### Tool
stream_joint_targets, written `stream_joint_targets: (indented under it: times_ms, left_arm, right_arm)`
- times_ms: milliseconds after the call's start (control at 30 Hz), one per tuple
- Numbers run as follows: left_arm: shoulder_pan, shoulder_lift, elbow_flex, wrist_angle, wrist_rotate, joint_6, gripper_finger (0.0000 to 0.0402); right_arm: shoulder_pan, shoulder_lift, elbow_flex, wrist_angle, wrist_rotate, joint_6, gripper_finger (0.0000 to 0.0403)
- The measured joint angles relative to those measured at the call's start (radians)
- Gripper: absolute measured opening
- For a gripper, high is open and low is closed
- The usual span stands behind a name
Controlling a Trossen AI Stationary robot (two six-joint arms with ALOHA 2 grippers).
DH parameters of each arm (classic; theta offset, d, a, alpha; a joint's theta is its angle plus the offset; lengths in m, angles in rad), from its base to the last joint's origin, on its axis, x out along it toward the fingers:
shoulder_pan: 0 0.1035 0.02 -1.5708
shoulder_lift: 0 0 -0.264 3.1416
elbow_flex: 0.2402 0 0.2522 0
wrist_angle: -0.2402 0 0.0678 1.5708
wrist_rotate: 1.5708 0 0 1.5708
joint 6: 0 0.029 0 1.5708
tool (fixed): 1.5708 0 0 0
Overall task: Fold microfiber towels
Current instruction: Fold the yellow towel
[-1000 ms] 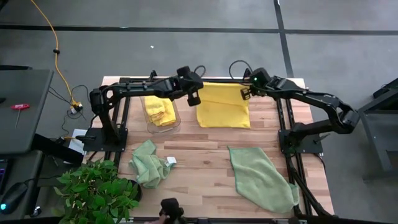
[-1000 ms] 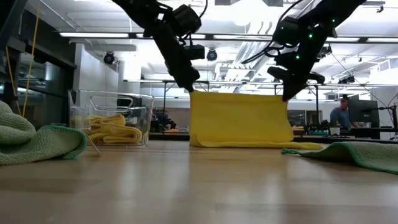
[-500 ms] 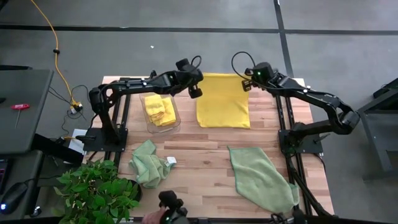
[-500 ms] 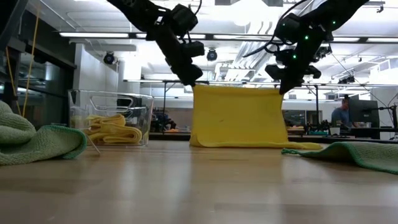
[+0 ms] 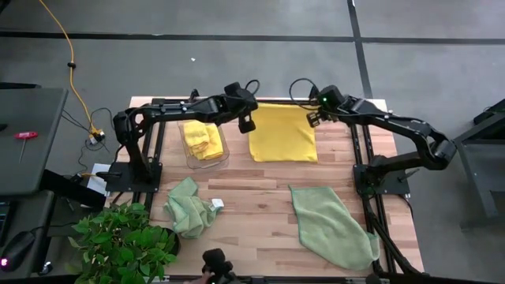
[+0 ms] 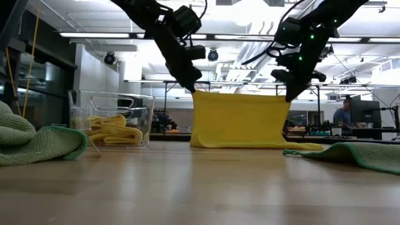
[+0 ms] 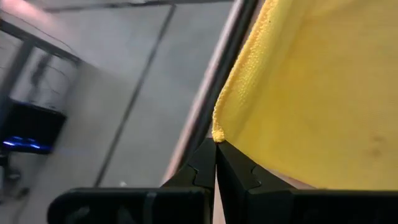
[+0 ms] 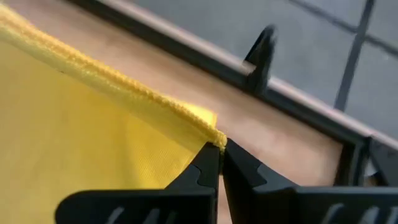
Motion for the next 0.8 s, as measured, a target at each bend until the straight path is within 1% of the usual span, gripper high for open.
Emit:
stream_joint_targets:
  times_ms: [133,300,500,633,800]
  left_arm:
    - [-0.021,0.0,0.0,-0.044,0.026,-0.083,0.0]
    - [-0.051,0.0,0.0,-0.087,0.057,-0.126,0.0]
    - [-0.094,0.0,0.0,-0.157,0.099,-0.193,0.0]
    - [-0.126,0.0,0.0,-0.168,0.1,-0.2,0.0]
    - [-0.155,0.0,0.0,-0.187,0.101,-0.2,0.0]
  right_arm:
    - [0.036,0.0,0.0,-0.062,-0.021,0.038,0.0]
    - [0.07,0.001,0.0,-0.135,-0.082,0.113,0.0]
    - [0.128,0.001,0.0,-0.221,-0.094,0.178,0.0]
    - [0.164,0.001,0.0,-0.254,-0.132,0.217,0.0]
    - [0.203,0.001,0.0,-0.284,-0.135,0.245,0.0]
